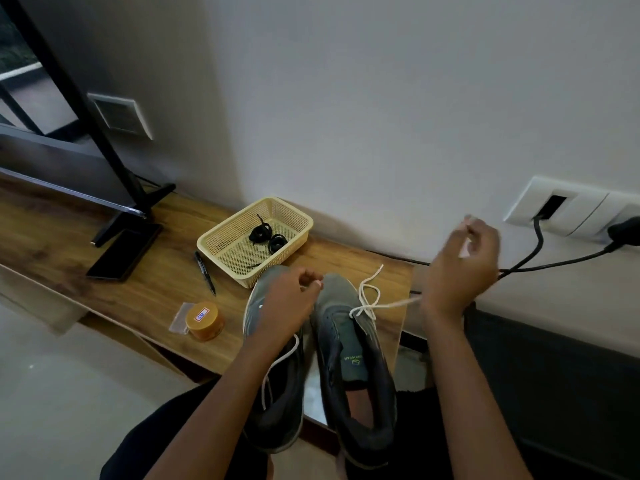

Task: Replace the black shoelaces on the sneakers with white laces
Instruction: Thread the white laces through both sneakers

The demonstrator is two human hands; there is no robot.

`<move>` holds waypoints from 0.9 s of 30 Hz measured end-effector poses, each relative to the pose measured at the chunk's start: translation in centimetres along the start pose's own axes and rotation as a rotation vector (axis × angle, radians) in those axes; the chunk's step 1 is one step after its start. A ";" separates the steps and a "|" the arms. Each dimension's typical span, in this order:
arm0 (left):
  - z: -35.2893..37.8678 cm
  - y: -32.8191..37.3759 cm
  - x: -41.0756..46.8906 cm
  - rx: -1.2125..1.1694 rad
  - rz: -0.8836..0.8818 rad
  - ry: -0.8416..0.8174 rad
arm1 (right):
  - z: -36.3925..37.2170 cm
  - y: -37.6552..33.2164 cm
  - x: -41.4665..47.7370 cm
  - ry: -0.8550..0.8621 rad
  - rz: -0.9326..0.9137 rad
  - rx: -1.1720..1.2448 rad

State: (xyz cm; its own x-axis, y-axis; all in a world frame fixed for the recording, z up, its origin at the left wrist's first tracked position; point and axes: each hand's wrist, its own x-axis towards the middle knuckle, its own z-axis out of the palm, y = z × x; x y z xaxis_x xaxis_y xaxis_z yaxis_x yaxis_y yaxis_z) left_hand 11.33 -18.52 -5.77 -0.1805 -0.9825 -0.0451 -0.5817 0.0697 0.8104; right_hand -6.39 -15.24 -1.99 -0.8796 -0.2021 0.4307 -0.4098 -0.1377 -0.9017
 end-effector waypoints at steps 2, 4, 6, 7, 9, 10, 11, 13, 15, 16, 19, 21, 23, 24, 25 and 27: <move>0.3 -0.6 -0.1 0.255 0.004 -0.033 | 0.7 0.4 -1.4 -0.137 -0.156 -0.183; 0.5 -0.9 -0.2 0.519 0.014 -0.085 | 1.1 0.8 -2.8 -0.326 -0.171 -0.306; 0.9 -1.2 -0.3 0.711 0.019 -0.123 | 1.1 1.4 -3.8 -0.535 -0.137 -0.406; 1.1 -1.5 -0.4 0.766 0.018 -0.131 | 1.0 1.7 -4.1 -0.626 -0.125 -0.466; 1.5 -1.9 -0.3 0.806 0.009 -0.135 | 0.9 2.7 -4.7 -0.779 -0.099 -0.525; 1.7 -2.0 -0.3 0.809 0.002 -0.133 | 0.9 2.9 -4.8 -0.855 -0.092 -0.528; 1.9 -2.0 -0.3 0.809 -0.002 -0.128 | 0.9 3.2 -4.9 -0.939 -0.091 -0.530; 2.5 -1.8 -0.7 0.807 -0.001 -0.107 | 0.7 3.6 -5.1 -1.106 -0.154 -0.620; 3.0 -1.3 -1.2 0.807 0.003 -0.079 | 0.5 3.9 -5.4 -1.230 -0.258 -0.796; 3.2 -1.1 -1.4 0.818 0.005 -0.068 | 0.4 4.0 -5.6 -1.254 -0.283 -0.840; 3.7 -0.6 -1.8 0.872 0.022 -0.047 | 0.4 4.5 -5.9 -1.270 -0.286 -0.856; 3.6 -0.5 -1.9 0.880 0.028 -0.041 | 0.5 4.7 -6.1 -1.280 -0.273 -0.854; 3.5 -0.5 -1.7 0.864 0.022 -0.054 | 0.5 5.0 -6.3 -1.287 -0.272 -0.848; 3.5 -0.6 -1.6 0.849 0.017 -0.064 | 0.5 5.0 -6.5 -1.291 -0.276 -0.845; 3.5 -0.6 -1.5 0.834 0.012 -0.073 | 0.5 5.1 -6.7 -1.291 -0.277 -0.837; 3.4 -0.7 -1.3 0.810 0.010 -0.095 | 0.6 5.3 -7.1 -1.288 -0.277 -0.815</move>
State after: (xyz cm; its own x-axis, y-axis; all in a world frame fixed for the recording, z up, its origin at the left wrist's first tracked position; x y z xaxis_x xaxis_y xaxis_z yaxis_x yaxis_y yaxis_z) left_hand 9.22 -16.70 -8.25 -0.2337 -0.9650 -0.1189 -0.9662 0.2169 0.1391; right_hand -2.20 -15.09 -9.80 -0.1368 -0.9886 -0.0633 -0.9116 0.1507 -0.3824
